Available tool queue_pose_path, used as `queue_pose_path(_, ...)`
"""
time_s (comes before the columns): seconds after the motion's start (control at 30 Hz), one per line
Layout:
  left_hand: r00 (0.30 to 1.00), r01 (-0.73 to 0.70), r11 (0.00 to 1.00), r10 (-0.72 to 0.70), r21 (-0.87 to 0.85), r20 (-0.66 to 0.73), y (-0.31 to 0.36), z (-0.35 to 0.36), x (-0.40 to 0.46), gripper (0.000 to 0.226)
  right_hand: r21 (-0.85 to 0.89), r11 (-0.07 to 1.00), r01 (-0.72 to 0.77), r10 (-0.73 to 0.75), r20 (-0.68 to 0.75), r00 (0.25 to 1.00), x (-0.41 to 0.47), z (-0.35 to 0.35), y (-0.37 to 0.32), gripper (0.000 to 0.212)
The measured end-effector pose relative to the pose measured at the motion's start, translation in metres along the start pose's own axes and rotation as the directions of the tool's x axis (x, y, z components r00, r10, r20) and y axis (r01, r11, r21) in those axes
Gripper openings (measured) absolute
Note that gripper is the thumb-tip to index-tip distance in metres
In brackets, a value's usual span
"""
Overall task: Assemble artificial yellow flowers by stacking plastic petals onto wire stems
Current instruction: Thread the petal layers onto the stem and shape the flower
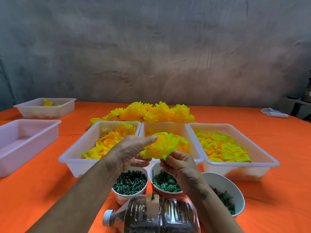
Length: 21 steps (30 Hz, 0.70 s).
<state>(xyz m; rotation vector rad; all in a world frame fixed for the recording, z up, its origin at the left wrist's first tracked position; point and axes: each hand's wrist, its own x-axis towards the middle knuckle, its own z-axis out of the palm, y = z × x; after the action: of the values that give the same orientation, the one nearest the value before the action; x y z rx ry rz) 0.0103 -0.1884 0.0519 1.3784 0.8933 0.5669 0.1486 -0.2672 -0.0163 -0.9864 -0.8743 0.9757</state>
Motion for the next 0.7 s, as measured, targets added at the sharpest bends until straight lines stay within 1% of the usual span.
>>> queue_pose_path(0.07,0.999,-0.033,0.999,0.032,-0.013,-0.016,-0.003,-0.001,0.001,0.021,-0.023,1.0,0.005,-0.005,0.022,1.0,-0.002,0.001,0.002,0.014)
queue_pose_path(0.1,0.998,-0.044,0.999,0.043,-0.017,-0.036,-0.004,-0.001,0.002,0.012,-0.036,0.999,0.01,-0.008,0.038,0.999,-0.003,0.001,0.004,0.016)
queue_pose_path(0.17,0.995,-0.063,0.998,0.062,-0.008,-0.083,-0.006,-0.002,0.005,0.006,-0.079,0.997,0.02,-0.016,0.059,0.998,-0.005,0.002,0.004,0.011)
queue_pose_path(0.2,0.992,-0.071,0.997,0.071,0.001,-0.101,-0.006,-0.002,0.005,0.004,-0.103,0.994,0.029,-0.022,0.062,0.998,-0.005,0.003,0.003,0.008)
queue_pose_path(0.27,0.99,-0.087,0.996,0.087,0.002,-0.115,-0.006,-0.002,0.006,0.003,-0.155,0.987,0.041,-0.033,0.05,0.998,-0.005,0.004,0.003,0.021)
queue_pose_path(0.33,0.989,-0.094,0.995,0.092,-0.013,-0.118,-0.005,-0.004,0.006,0.009,-0.175,0.984,0.034,-0.028,0.041,0.999,-0.006,0.006,0.003,0.024)
queue_pose_path(0.4,0.989,-0.093,0.995,0.088,-0.039,-0.118,-0.006,-0.004,0.007,0.014,-0.157,0.987,0.019,-0.013,0.035,0.999,-0.007,0.007,0.003,0.017)
queue_pose_path(0.47,0.989,-0.099,0.993,0.092,-0.06,-0.116,-0.007,-0.005,0.006,0.011,-0.125,0.992,0.004,-0.001,0.027,1.0,-0.008,0.007,0.005,0.01)
queue_pose_path(0.53,0.988,-0.107,0.991,0.098,-0.078,-0.117,-0.009,-0.005,0.006,0.009,-0.099,0.995,-0.01,0.011,0.016,1.0,-0.008,0.007,0.007,0.009)
queue_pose_path(0.63,0.986,-0.124,0.99,0.115,-0.067,-0.122,-0.011,-0.006,0.003,0.01,-0.053,0.998,-0.027,0.026,-0.008,1.0,-0.008,0.007,0.009,0.013)
queue_pose_path(0.7,0.984,-0.141,0.987,0.132,-0.071,-0.121,-0.011,-0.007,0.002,0.009,-0.032,0.999,-0.03,0.03,-0.023,0.999,-0.007,0.007,0.01,0.01)
